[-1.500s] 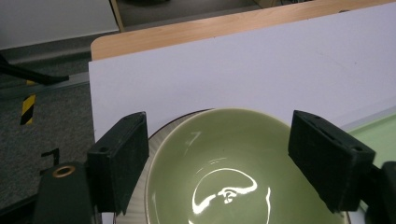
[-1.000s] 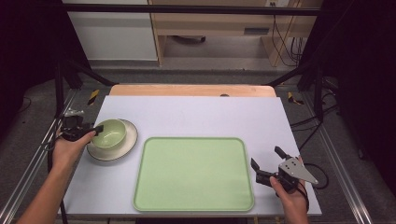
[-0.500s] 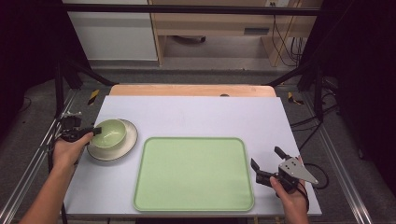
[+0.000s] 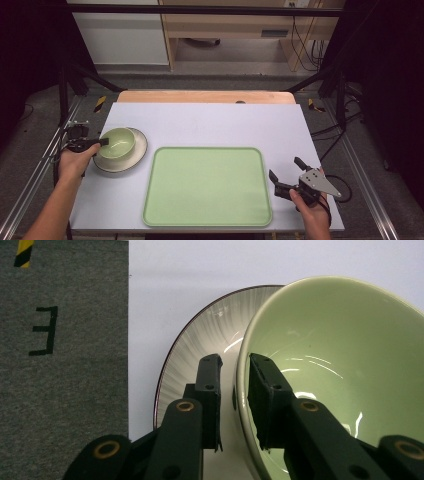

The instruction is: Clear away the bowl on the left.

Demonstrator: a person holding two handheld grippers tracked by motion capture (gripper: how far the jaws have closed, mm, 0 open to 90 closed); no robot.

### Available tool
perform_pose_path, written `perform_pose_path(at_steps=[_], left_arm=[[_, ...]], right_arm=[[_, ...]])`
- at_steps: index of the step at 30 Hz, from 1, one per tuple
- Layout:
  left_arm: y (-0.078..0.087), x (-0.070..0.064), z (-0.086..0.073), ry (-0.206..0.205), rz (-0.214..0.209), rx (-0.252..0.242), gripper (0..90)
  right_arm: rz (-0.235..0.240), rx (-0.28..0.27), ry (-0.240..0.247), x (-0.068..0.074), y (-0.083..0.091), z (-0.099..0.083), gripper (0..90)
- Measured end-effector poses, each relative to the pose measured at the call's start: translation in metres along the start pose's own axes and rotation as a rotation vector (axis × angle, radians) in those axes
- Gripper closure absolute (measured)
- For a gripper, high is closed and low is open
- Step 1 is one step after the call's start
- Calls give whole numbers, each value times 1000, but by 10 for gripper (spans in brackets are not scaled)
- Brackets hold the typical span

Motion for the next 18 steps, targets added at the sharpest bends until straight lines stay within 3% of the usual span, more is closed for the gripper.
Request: perform_pose_path(at_steps=[12, 18], left_arm=[[-2, -1, -3, 5, -3, 17, 822], [-1, -1, -4, 31, -13, 31, 832]], right_arm=[[0, 1, 0, 0, 0, 0, 38], [1, 5, 0, 0, 0, -1, 38]])
Point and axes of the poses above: each handheld gripper's, and its own axes: y roughly backward along the jaws, z roughly out of its top, x roughly to its left, the point moved 8 cm from there along -y, roughly forward along the jaws, and after that the axes turned 14 degrees about -x, right-handed, at the moved point
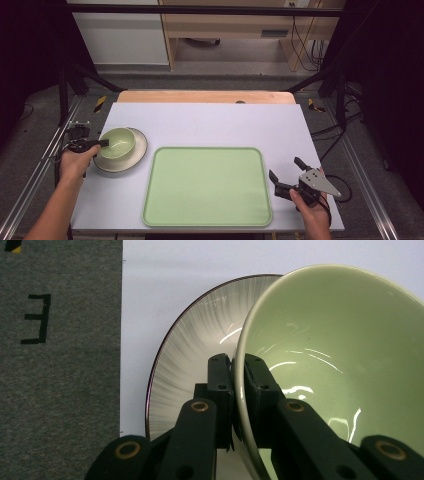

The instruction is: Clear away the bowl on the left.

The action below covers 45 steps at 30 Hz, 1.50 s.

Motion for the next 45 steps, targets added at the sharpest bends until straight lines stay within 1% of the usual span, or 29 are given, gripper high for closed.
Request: perform_pose_path(at_steps=[2, 4, 8, 9, 10, 12, 14, 15, 19, 20, 21, 22, 23, 27, 30, 31, 34, 35, 40, 41, 45], left_arm=[[0, 0, 0, -1, 2, 3, 833], [1, 0, -1, 11, 0, 8, 834], [2, 0, -1, 18, -3, 12, 834], [2, 0, -1, 23, -5, 12, 834], [3, -1, -2, 37, -9, 12, 834], [3, -1, -2, 40, -11, 12, 833], [4, -1, -2, 51, -15, 18, 832], [5, -1, -2, 63, -9, 16, 831], [6, -3, 0, 74, -12, 5, 831], [7, -5, 2, 91, -21, -8, 830], [7, -5, 2, 91, -21, -8, 831], [9, -8, 4, 99, -33, -17, 831], [9, -8, 4, 99, -33, -17, 831], [11, -16, 8, 84, -51, -25, 829], [12, -23, 10, 87, -70, -31, 830], [12, -23, 10, 87, -70, -31, 829], [14, -30, 11, 72, -79, -32, 829], [14, -30, 11, 72, -79, -32, 829], [16, -42, 12, 63, -111, -38, 828], [16, -42, 12, 63, -111, -38, 829], [15, -50, 12, 61, -125, -39, 828]], right_arm=[[-1, 0, 0, 0, 0, 0, 38], [-1, -2, 3, -1, 0, 0, 37], [-2, -2, 3, -1, 0, 0, 38], [-2, -2, 2, -1, 0, 0, 38], [-1, -2, 4, -1, 0, 0, 38], [-1, -3, 4, -1, 0, 0, 38], [-2, 0, 0, -1, 0, 0, 38], [-2, -1, 1, -1, 0, 0, 38], [-3, -1, 1, -1, 0, 0, 38], [-2, -1, 2, -1, 0, 0, 38], [-2, -1, 2, -1, 0, 0, 38], [-2, -1, 2, -1, 0, 0, 38], [-2, 0, 2, 0, 0, 0, 37], [-2, 1, 1, 0, 0, 0, 38], [0, 4, 4, 0, 0, 0, 39], [0, 4, 4, 0, 0, 0, 39], [1, 1, 3, 1, 0, 0, 39], [1, 1, 3, 1, 0, 0, 39], [1, 4, 3, 0, 0, 0, 39], [1, 4, 3, 0, 0, 0, 39], [1, 5, 5, 0, 0, 0, 40]])
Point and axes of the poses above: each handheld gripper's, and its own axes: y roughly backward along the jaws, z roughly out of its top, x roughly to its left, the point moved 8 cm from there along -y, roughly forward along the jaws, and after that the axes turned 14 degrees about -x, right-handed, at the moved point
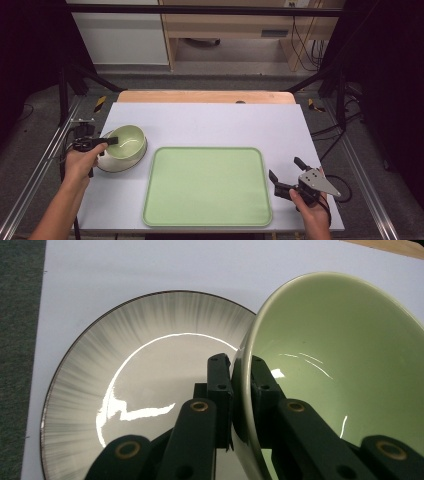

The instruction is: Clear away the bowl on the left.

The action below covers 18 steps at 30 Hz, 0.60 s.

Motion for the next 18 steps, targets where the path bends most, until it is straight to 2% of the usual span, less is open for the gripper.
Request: perform_pose_path(at_steps=[3, 7, 10, 11, 13, 18], left_arm=[[0, -7, -1, 6, -26, -2, 828], [0, -15, 0, -17, -35, -2, 827], [0, -19, 0, -12, -45, -4, 827], [0, -23, -1, -8, -65, -3, 826], [0, -27, -2, -7, -77, -3, 827], [-2, -38, -2, -27, -91, 1, 826]], right_arm=[[1, 1, 4, 0, 0, 0, 40], [0, 0, -1, 1, 0, 0, 41], [-1, 0, -1, 0, 0, 0, 40], [0, 1, -1, 0, 0, 0, 41], [1, 1, 1, 0, 0, 0, 41], [2, -1, -1, 1, 0, 0, 41]])
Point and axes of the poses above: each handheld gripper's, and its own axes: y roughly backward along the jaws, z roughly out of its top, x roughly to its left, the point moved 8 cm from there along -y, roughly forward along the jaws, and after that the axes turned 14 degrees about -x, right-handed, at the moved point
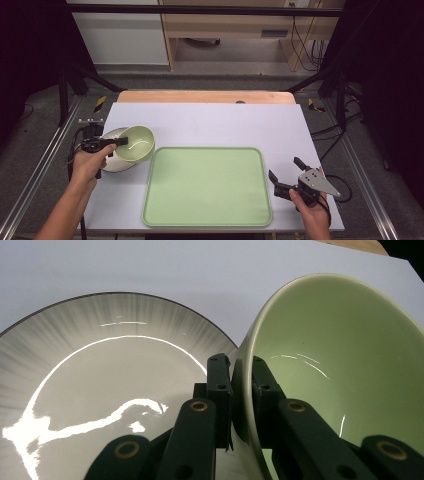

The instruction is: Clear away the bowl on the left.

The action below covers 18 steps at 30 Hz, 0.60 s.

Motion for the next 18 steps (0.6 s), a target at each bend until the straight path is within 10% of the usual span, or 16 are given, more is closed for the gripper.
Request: perform_pose_path(at_steps=[18], left_arm=[[-4, -39, -6, -73, -74, 26, 825]], right_arm=[[2, -8, 0, 0, 0, 1, 45]])
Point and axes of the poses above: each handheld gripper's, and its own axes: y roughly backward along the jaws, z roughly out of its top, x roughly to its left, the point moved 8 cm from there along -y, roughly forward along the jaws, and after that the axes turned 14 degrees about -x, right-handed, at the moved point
